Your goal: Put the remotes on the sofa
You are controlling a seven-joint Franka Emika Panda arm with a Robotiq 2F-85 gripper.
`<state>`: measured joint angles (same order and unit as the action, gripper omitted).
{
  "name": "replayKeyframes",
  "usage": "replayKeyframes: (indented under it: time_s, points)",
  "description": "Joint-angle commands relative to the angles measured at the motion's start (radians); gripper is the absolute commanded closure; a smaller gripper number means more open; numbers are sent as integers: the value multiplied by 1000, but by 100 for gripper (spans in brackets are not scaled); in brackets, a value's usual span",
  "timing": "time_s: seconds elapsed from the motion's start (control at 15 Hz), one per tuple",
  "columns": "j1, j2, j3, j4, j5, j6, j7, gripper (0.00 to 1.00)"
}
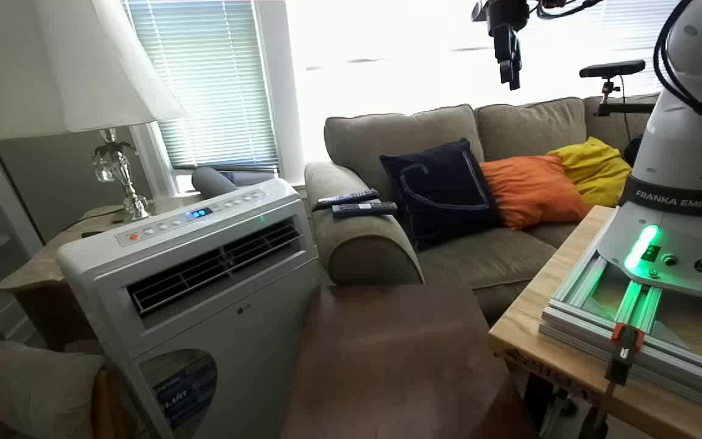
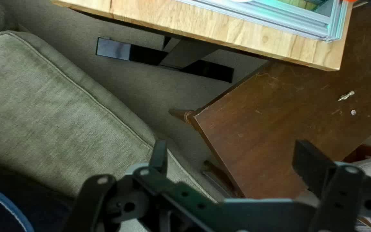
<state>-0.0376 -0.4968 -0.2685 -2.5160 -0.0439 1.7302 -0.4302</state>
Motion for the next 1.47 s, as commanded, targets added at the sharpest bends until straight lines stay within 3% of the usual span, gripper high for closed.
replayKeyframes:
  time_s: [0.0, 0.27, 0.53, 1.0, 1.2, 1.4]
  points:
    - [-18, 3, 17, 2, 7, -2, -7, 0]
    - [-10, 20, 28, 16, 119, 69, 77, 0]
    - [2, -25, 40, -3, 249, 122, 75, 0]
    - [118, -6, 127, -119, 271, 625, -55, 0]
    - [183, 45, 129, -200, 271, 849, -75, 0]
    - [235, 128, 106, -244, 276, 1000, -79, 0]
